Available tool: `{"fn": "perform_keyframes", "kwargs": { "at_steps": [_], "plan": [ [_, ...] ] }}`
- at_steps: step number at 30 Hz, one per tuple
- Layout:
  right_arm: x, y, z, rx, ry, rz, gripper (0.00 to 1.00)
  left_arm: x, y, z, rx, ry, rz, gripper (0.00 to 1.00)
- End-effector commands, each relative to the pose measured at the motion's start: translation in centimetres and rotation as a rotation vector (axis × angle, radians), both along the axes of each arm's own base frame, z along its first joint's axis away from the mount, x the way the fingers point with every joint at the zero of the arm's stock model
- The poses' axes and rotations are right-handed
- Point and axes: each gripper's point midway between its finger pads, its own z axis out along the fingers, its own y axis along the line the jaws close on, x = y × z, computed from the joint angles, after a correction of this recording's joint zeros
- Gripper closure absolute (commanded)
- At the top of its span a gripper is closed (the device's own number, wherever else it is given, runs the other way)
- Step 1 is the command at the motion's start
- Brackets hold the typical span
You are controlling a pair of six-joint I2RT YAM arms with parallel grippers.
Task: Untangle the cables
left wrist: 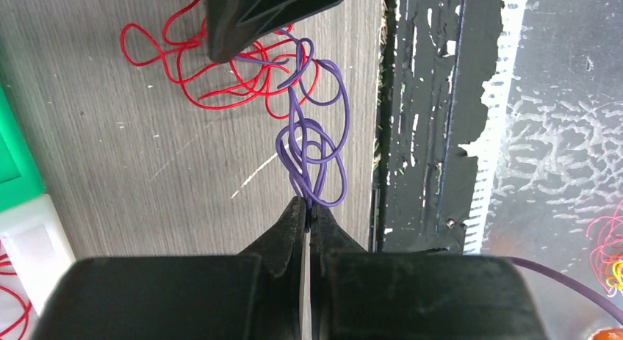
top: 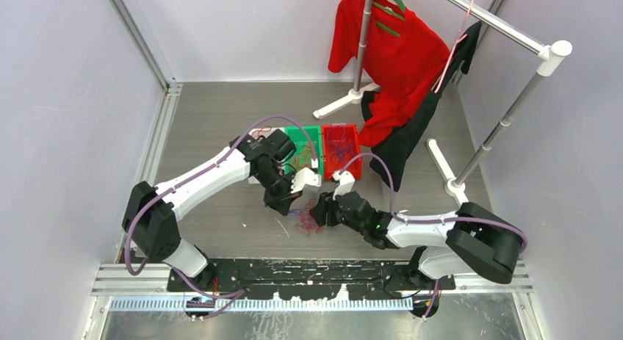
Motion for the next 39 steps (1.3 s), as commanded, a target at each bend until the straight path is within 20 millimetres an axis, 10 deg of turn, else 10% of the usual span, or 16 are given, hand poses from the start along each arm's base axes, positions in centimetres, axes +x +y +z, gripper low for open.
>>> {"fn": "perform_keyframes", "kwargs": {
  "at_steps": [1, 12, 23, 29, 39],
  "plan": [
    [1.3, 2.3, 2.9, 0.081, -0.076, 0.018, 0.48, -1.0, 0.0, 3.3, -0.049, -0.001, -0.014, 1.0],
    [0.9, 0.7, 1.4, 0.054, -0.067, -0.012, 0.68, -1.6, 1.0, 13.1, -0.152, -0.136, 0.015, 1.0],
    [-0.2, -0.7, 1.1, 0.024, -0.074, -0.019, 0.81, -0.3, 1.6, 18.1, -0.214, -0.305, 0.081, 1.0],
    [-0.3, -1.4, 9.3, 0.143, -0.249, 0.004, 0.34, -0.3, 1.9, 15.8, -0.184, -0.279, 0.112, 1.0],
    [-4.6, 2.1, 21.3, 0.315, -0.468, 0.328, 0.27, -0.2, 1.6, 14.4, -0.147, -0.252, 0.109, 1.0]
  ]
}}
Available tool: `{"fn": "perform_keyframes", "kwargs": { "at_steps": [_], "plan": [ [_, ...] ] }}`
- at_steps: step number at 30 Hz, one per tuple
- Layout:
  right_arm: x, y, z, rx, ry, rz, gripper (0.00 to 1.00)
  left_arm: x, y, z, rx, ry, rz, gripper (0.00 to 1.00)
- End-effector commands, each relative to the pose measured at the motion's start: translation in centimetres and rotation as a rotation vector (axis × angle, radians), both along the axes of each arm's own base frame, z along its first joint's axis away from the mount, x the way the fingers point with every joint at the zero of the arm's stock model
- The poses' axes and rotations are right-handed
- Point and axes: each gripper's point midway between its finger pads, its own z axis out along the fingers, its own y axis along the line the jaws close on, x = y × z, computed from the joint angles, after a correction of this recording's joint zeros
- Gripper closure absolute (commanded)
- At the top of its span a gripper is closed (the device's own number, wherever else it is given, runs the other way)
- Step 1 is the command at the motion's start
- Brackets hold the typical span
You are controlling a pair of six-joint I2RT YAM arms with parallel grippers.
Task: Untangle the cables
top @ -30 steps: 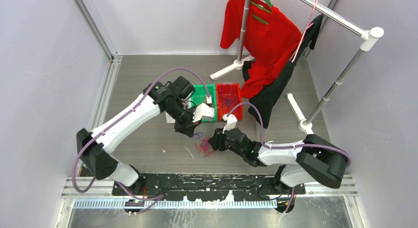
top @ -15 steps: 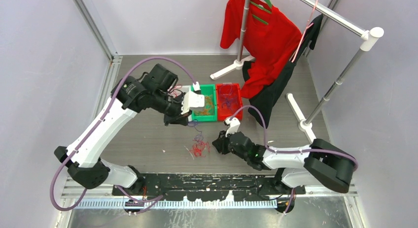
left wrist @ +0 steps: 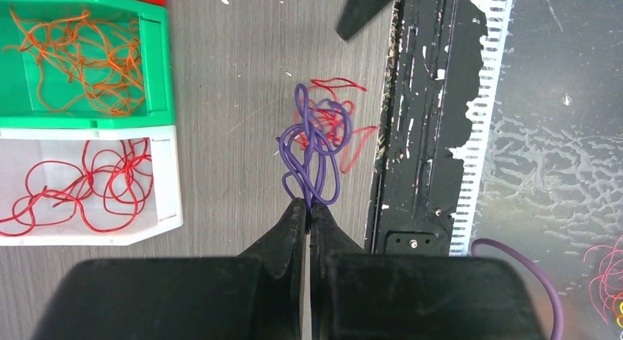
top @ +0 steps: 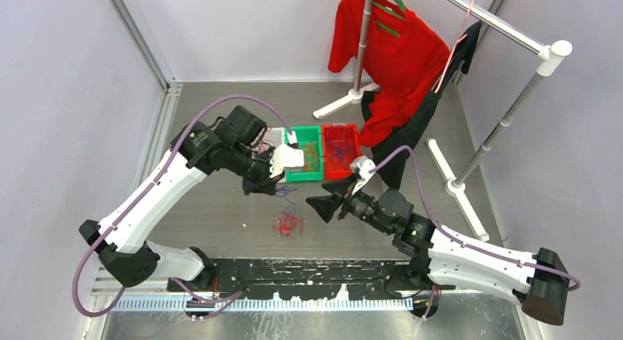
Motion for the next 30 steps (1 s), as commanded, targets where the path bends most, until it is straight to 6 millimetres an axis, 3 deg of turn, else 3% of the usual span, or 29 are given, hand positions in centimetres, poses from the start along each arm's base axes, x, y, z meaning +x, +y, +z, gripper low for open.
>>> {"fn": "perform_keyframes", "kwargs": {
  "at_steps": [1, 4, 6, 14, 21, 30],
  "plan": [
    [-2.5, 3.6, 5.1, 0.021, -0.113, 0.207, 0.28, 0.4, -0.9, 0.9, -0.027, -0.019, -0.006, 1.0],
    [-3.0, 6.2, 6.0, 0.011, -0.134, 0.269, 0.28, 0.4, -1.0, 1.2, -0.029, -0.016, -0.01, 1.0],
    [-2.2, 7.5, 5.7, -0.016, -0.125, 0.252, 0.31, 0.3, -1.3, 1.6, -0.046, -0.012, -0.016, 1.0],
    [1.7, 10.3, 0.2, -0.104, -0.107, 0.129, 0.49, -1.4, -1.7, 4.2, -0.104, 0.046, -0.063, 1.0],
    [2.3, 10.3, -4.1, -0.141, -0.058, 0.098, 0.55, -2.0, -2.7, 7.7, -0.183, 0.053, -0.097, 1.0],
    [1.7, 7.6, -8.7, -0.145, 0.031, 0.042, 0.61, -1.6, -3.2, 12.6, -0.308, -0.087, -0.112, 1.0]
  ]
}}
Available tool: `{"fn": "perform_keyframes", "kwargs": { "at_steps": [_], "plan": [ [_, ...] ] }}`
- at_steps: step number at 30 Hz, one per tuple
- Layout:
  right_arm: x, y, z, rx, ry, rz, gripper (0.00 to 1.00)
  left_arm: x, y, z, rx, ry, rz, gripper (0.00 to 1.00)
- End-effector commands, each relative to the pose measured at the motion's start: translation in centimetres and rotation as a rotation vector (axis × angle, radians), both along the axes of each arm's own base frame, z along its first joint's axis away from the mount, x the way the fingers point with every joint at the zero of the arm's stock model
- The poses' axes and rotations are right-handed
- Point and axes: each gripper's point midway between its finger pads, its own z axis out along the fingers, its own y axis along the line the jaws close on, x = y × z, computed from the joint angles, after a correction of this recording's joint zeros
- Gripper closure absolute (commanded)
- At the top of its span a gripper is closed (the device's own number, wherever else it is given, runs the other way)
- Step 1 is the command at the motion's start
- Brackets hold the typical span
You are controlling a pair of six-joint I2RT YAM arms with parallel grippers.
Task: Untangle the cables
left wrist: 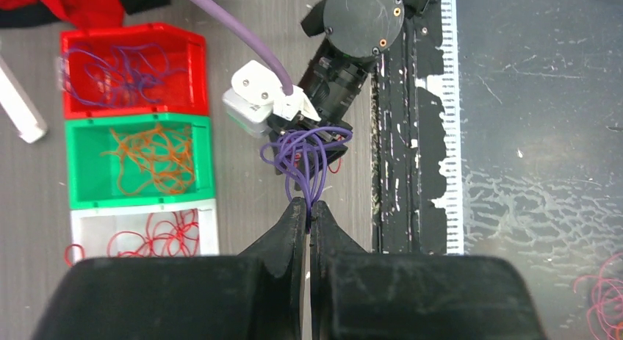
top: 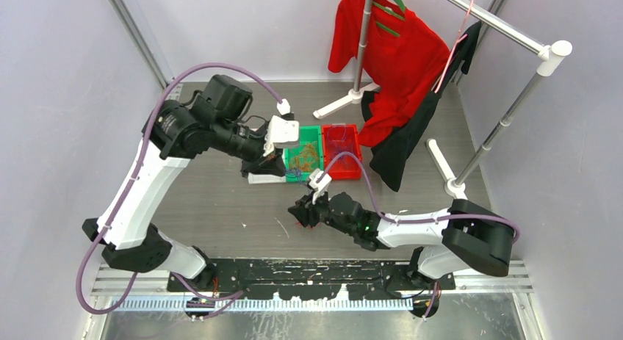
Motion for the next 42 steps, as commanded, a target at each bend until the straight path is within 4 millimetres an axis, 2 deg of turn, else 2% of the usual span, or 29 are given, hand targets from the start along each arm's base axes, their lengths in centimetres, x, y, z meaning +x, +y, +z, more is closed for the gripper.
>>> {"fn": "perform_keyframes", "kwargs": {
  "at_steps": [1, 11, 14, 19, 22, 27, 31, 34, 37, 42],
  "plan": [
    [0.4, -0.7, 0.7, 0.096, 0.003, -0.06, 0.62, -0.8, -0.2, 3.4, -0.107, -0.061, -0.021, 1.0],
    [-0.8, -3.8, -3.6, 0.082, 0.091, -0.132, 0.64, 0.4, -0.3, 7.8, -0.246, -0.253, 0.018, 1.0],
    [-1.2, -4.6, -4.8, 0.077, 0.113, -0.149, 0.63, 1.5, -0.3, 9.8, -0.297, -0.351, 0.058, 1.0],
    [-1.8, -5.6, -6.3, 0.059, 0.136, -0.171, 0.59, 5.2, -0.1, 13.6, -0.4, -0.576, 0.196, 1.0],
    [-2.1, -5.6, -6.7, 0.054, 0.144, -0.167, 0.6, 5.8, 1.2, 17.9, -0.525, -0.745, 0.277, 1.0],
    [-1.8, -5.9, -7.2, 0.049, 0.145, -0.199, 0.61, 7.4, 2.1, 21.9, -0.624, -0.884, 0.383, 1.0],
    [-2.2, -6.1, -8.1, 0.048, 0.161, -0.199, 0.56, 8.7, 4.7, 27.9, -0.759, -1.1, 0.549, 1.0],
    [-2.7, -6.2, -8.6, 0.038, 0.166, -0.2, 0.55, 9.2, 6.0, 30.6, -0.791, -1.194, 0.623, 1.0],
    [-2.9, -6.1, -8.8, 0.037, 0.169, -0.199, 0.55, 8.8, 5.5, 31.1, -0.793, -1.173, 0.591, 1.0],
    [-3.0, -5.2, -7.8, 0.067, 0.159, -0.176, 0.55, 8.6, 4.0, 28.8, -0.763, -1.093, 0.515, 1.0]
  ]
}}
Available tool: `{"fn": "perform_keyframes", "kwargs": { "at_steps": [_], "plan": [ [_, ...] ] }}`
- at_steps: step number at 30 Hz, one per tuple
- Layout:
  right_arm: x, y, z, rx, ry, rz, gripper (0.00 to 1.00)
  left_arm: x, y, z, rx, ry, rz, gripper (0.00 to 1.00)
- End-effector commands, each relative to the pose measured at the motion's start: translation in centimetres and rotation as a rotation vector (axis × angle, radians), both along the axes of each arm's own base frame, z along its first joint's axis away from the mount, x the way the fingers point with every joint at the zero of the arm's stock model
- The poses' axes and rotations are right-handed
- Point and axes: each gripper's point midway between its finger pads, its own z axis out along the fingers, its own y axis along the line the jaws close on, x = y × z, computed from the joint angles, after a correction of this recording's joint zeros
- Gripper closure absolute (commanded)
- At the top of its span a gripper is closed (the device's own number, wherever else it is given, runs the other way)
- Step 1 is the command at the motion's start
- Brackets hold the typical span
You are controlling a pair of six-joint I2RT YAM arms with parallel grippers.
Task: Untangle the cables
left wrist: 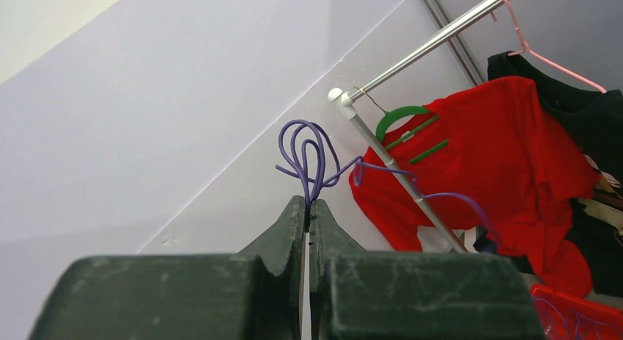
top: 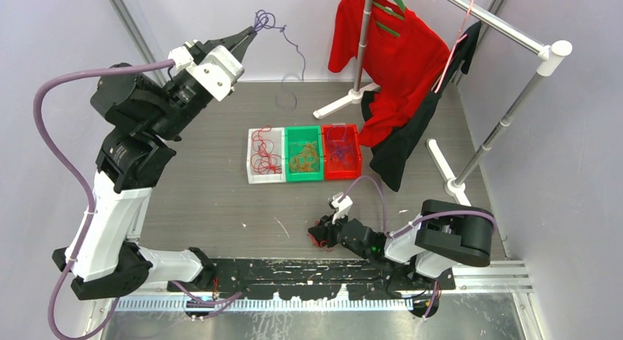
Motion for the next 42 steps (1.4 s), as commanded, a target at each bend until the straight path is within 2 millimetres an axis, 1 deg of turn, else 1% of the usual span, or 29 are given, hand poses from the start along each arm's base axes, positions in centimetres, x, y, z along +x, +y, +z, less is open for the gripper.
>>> {"fn": "perform_keyframes", "kwargs": {
  "at_steps": [1, 3, 5, 9, 11, 13, 15, 17, 20, 21, 23, 24, 25, 27, 29, 31, 34, 36, 42],
  "plan": [
    [0.4, 1.3, 2.7, 0.099, -0.033, -0.008, 0.55, -1.2, 0.3, 0.9, -0.036, -0.028, -0.034, 1.0],
    [0.3, 1.6, 3.6, 0.121, -0.034, -0.001, 0.54, -0.9, 0.0, -0.3, -0.018, -0.001, -0.036, 1.0],
    [0.3, 2.0, 5.3, 0.167, -0.041, 0.003, 0.52, -0.6, -0.5, -1.8, 0.002, 0.031, -0.043, 1.0],
    [0.3, 3.0, 9.7, 0.252, -0.051, 0.018, 0.47, 0.2, -1.7, -5.7, 0.039, 0.126, -0.066, 1.0],
    [-0.4, 3.8, 12.2, 0.277, -0.063, 0.073, 0.46, 0.5, -2.3, -7.8, 0.057, 0.174, -0.081, 1.0],
    [-0.4, 3.9, 14.7, 0.315, -0.083, 0.081, 0.43, 0.9, -2.9, -10.0, 0.08, 0.221, -0.09, 1.0],
    [-0.2, 3.5, 17.1, 0.338, -0.111, 0.071, 0.4, 1.3, -3.3, -12.1, 0.111, 0.261, -0.09, 1.0],
    [0.7, 2.4, 18.8, 0.305, -0.137, 0.014, 0.4, 1.9, -3.7, -14.1, 0.139, 0.296, -0.082, 1.0],
    [1.9, -0.3, 20.1, 0.252, -0.18, -0.09, 0.4, 2.9, -4.4, -16.8, 0.172, 0.35, -0.067, 1.0],
    [2.4, -1.6, 20.3, 0.235, -0.193, -0.144, 0.4, 3.3, -4.6, -17.6, 0.18, 0.368, -0.061, 1.0],
    [3.6, -4.5, 19.8, 0.181, -0.207, -0.275, 0.41, 4.4, -5.3, -19.1, 0.19, 0.399, -0.043, 1.0],
    [4.0, -5.9, 19.3, 0.159, -0.216, -0.325, 0.43, 5.3, -5.8, -20.2, 0.194, 0.423, -0.031, 1.0],
    [4.3, -7.2, 18.7, 0.138, -0.221, -0.379, 0.44, 5.8, -6.2, -20.7, 0.189, 0.437, -0.023, 1.0],
    [5.0, -10.3, 17.0, 0.103, -0.201, -0.521, 0.48, 7.4, -7.9, -23.0, 0.217, 0.48, -0.023, 1.0],
    [5.2, -13.0, 15.5, 0.078, -0.178, -0.641, 0.49, 8.6, -9.1, -24.3, 0.236, 0.503, -0.024, 1.0],
    [5.1, -14.7, 14.1, 0.052, -0.163, -0.7, 0.49, 9.8, -10.2, -25.4, 0.247, 0.529, -0.02, 1.0],
    [4.9, -16.2, 13.0, 0.039, -0.157, -0.741, 0.49, 11.2, -11.8, -27.0, 0.271, 0.559, -0.028, 1.0],
    [4.8, -16.8, 12.8, 0.045, -0.16, -0.763, 0.49, 12.0, -12.7, -28.1, 0.294, 0.563, -0.032, 1.0],
    [4.9, -17.5, 12.3, 0.057, -0.164, -0.793, 0.49, 14.9, -14.7, -32.0, 0.371, 0.559, -0.005, 1.0]
  ]
}}
